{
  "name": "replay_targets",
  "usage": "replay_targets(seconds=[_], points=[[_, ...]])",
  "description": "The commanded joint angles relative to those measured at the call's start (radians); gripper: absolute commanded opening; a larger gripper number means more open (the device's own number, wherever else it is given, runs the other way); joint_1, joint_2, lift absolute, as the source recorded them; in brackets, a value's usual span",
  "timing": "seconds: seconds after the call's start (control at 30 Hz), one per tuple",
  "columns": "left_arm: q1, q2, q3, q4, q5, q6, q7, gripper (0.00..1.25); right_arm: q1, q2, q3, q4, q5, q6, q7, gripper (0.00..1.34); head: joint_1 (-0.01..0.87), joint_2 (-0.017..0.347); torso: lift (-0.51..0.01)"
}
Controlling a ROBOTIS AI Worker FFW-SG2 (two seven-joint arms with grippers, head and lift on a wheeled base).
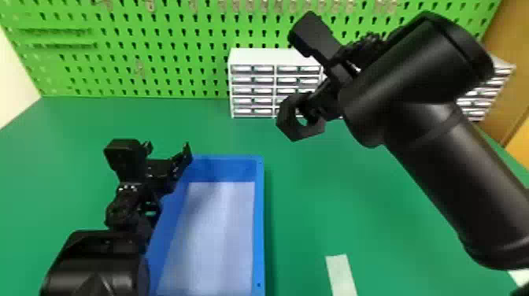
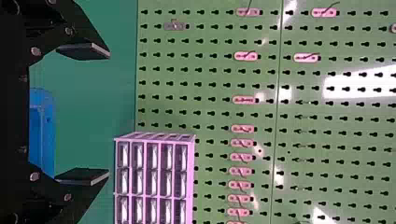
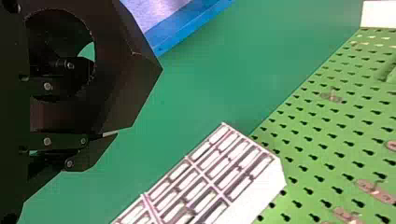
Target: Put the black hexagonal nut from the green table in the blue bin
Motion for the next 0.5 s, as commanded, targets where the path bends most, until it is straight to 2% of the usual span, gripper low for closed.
replay_targets(seconds=[0.0,0.33,0.47], points=[[0.001,0.000,0.000,0.000,0.000,0.000,0.000,0.89,-0.015,0.005,0.008,0.024,-0.119,-0.033,-0.069,0.30,0.686,0.051,-0.096],[0.001,0.001,0.000,0.000,0.002,0.000,0.000,0.89,-0.026,0.021,0.027,0.111,-0.376,-0.149,-0.232,0.30,0.686,0.051,-0.096],[0.002,0.003,0.002,0.000,0.003,0.000,0.000,0.89,-0.026,0.031,0.028,0.134,-0.408,-0.177,-0.250,0.30,0.686,0.051,-0.096]])
